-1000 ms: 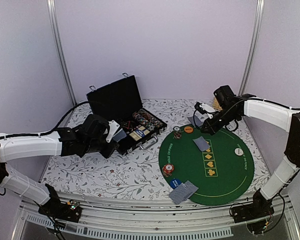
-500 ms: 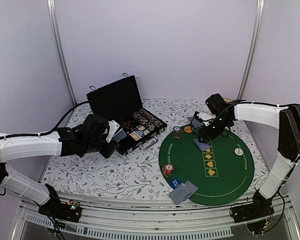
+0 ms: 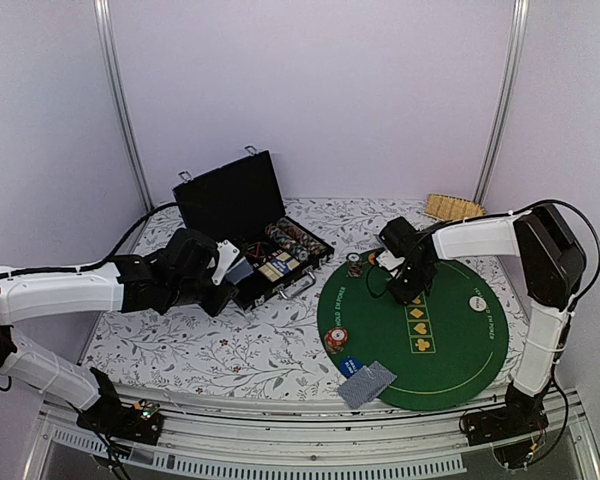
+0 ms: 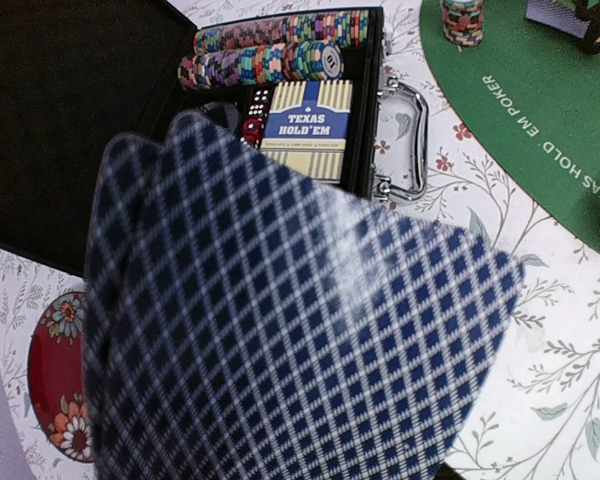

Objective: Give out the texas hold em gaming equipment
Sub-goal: Flop the poker card in the community card area.

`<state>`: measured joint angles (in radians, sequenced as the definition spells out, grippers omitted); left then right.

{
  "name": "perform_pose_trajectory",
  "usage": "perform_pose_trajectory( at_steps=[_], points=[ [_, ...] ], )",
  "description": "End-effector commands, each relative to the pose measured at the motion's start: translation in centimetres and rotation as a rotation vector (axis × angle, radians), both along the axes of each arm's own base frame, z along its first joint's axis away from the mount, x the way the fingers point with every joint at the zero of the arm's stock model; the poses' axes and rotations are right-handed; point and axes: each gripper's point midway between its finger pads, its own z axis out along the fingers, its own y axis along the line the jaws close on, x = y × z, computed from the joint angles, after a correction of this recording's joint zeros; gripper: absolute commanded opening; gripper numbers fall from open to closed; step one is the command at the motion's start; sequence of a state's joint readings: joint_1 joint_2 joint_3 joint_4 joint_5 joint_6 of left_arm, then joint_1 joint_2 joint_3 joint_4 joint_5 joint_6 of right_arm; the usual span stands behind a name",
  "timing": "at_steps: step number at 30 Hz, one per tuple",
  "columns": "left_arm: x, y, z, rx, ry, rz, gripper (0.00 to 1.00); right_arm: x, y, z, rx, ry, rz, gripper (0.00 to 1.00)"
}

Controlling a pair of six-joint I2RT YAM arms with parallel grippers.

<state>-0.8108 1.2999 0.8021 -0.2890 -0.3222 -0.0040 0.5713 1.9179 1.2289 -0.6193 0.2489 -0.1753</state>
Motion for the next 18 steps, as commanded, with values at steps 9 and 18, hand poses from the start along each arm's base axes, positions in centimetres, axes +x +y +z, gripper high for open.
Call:
perform_pose_trajectory(
  at_steps=[9,18],
  points=[
    [0.3,-0.1,0.5,-0.023,-0.021,-0.002,0.45,-1.6,-3.1,-3.3,-0.215,-0.002,-0.046,0.31],
    [0.3,-0.1,0.6,-0.024,-0.022,-0.002,0.45,-0.2,-3.6,-2.4,-0.300,-0.108,-0.066,0.26]
  ],
)
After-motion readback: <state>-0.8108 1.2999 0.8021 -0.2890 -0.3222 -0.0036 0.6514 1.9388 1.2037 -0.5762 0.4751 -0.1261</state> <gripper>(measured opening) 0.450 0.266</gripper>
